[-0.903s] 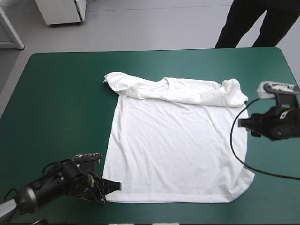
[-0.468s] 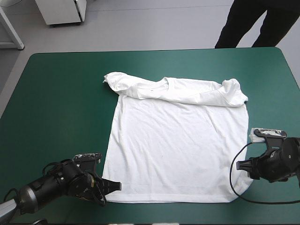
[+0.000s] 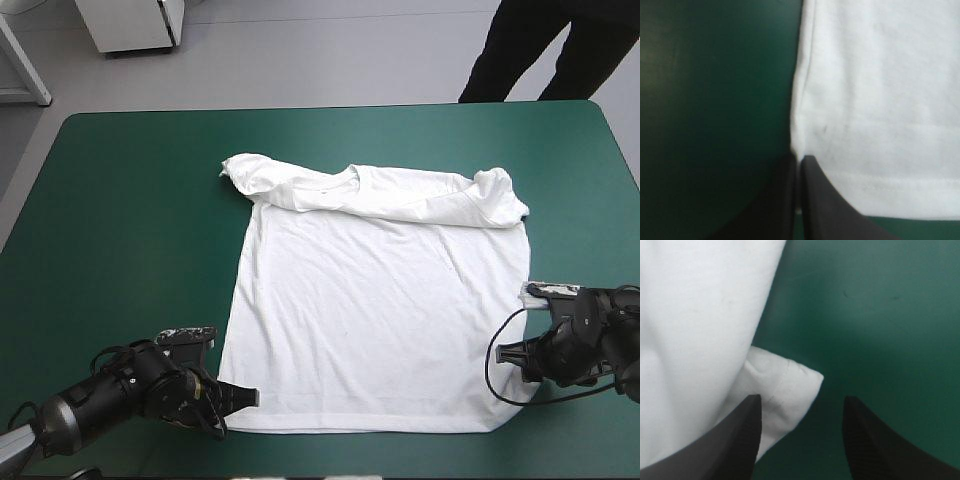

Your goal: Fold the cloth

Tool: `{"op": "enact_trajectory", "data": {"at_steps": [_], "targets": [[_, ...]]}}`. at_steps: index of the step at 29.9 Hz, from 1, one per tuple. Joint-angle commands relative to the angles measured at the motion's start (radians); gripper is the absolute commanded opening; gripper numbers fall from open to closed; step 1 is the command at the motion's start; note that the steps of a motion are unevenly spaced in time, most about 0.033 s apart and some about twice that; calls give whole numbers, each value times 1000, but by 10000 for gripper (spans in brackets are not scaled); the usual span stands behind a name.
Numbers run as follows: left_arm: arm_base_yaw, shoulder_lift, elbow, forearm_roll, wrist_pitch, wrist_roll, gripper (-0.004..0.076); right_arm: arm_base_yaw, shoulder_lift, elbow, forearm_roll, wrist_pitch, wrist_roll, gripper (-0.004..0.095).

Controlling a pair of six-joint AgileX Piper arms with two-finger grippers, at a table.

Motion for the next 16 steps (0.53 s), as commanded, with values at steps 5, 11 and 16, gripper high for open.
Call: {"op": "enact_trajectory", "data": {"at_steps": [5,11,16], "targets": [[-7,1,-3,26,-64,10,-22,1,55,38,29,-88,3,468],[-7,1,-3,24,-80,10,-22,1,88,108,67,-115,3,316],[-7,1,-3,24,-82,10,-22,1,88,105,127,-131,-39,-10]]}}
